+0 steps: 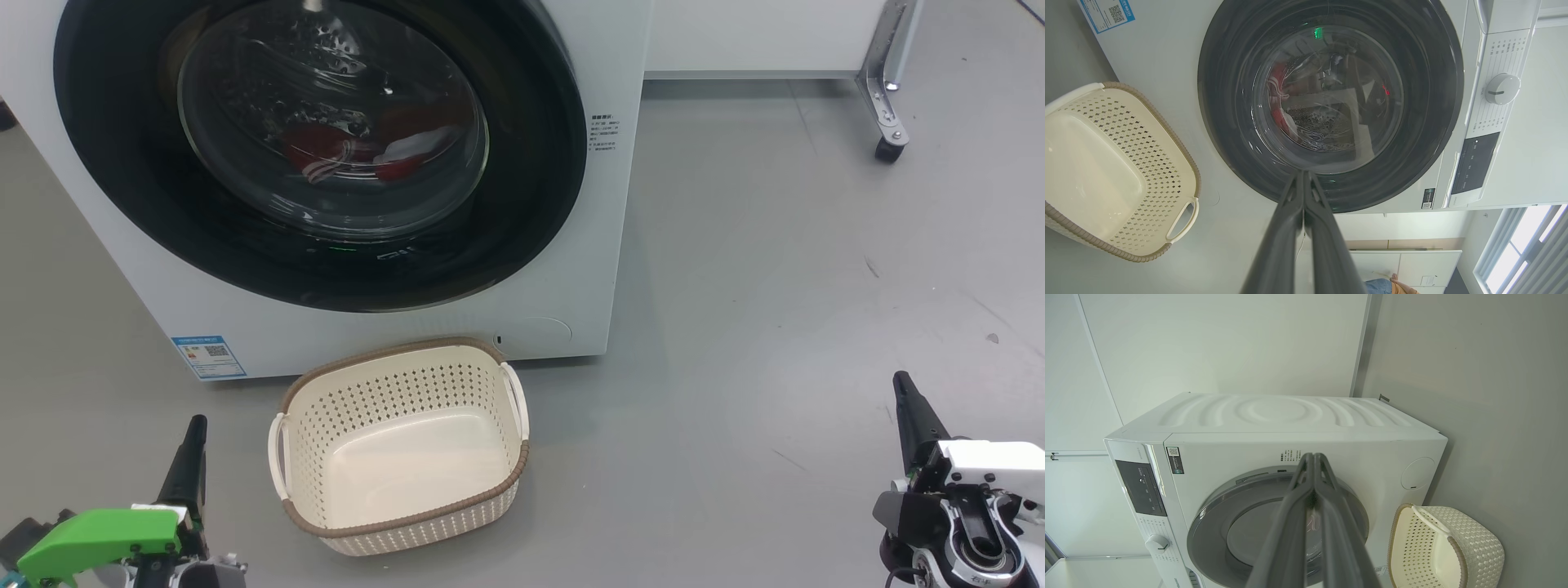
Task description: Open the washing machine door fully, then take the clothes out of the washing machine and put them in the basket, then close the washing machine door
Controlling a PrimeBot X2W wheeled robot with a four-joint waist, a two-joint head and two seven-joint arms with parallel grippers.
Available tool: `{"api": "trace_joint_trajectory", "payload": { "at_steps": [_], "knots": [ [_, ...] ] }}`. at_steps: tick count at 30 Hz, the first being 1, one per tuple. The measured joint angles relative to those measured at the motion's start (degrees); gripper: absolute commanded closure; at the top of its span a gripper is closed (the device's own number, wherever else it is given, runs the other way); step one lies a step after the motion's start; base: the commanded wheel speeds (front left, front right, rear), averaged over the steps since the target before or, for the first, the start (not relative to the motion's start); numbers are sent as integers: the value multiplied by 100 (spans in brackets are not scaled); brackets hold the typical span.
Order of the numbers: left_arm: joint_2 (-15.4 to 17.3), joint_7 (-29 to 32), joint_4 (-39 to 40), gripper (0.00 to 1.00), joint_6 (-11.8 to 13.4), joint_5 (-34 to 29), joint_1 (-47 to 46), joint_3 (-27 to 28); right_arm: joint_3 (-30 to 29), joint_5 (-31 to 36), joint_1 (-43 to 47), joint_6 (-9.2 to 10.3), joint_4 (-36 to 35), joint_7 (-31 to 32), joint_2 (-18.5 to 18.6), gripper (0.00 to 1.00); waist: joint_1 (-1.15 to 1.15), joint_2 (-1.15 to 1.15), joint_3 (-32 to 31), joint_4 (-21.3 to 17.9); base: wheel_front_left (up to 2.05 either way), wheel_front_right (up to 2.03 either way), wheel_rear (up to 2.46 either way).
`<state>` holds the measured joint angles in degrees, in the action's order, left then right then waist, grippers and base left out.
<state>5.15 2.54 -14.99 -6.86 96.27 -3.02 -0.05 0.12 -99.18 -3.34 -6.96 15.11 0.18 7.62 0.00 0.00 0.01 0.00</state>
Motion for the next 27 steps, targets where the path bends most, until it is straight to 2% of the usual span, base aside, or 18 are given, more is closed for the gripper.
{"api": "trace_joint_trajectory", "payload": {
  "at_steps": [12, 13, 18, 27],
  "knots": [
    [-1, 0, 0, 100, 0, -1, 0, 2, -3, 0, 0, 0, 0, 1, -1, 100, 0, 0, 0, 0, 0, 0, 0],
    [-5, -2, -15, 0, 1, -1, 7, 0, -2, -2, 8, 3, 14, 0, -8, 0, 0, 0, 0, 0, 0, 0, 0],
    [-172, -9, -302, 0, 3, 0, 236, -38, 42, -2, 289, 4, 289, 0, -197, 0, 0, 0, -1, 0, 0, 0, 0],
    [-198, -68, -277, 0, 3, -19, 273, -44, 47, 65, 328, 4, 297, -60, -210, 0, 0, 0, 4, 2, 0, 0, 0]
  ]
}}
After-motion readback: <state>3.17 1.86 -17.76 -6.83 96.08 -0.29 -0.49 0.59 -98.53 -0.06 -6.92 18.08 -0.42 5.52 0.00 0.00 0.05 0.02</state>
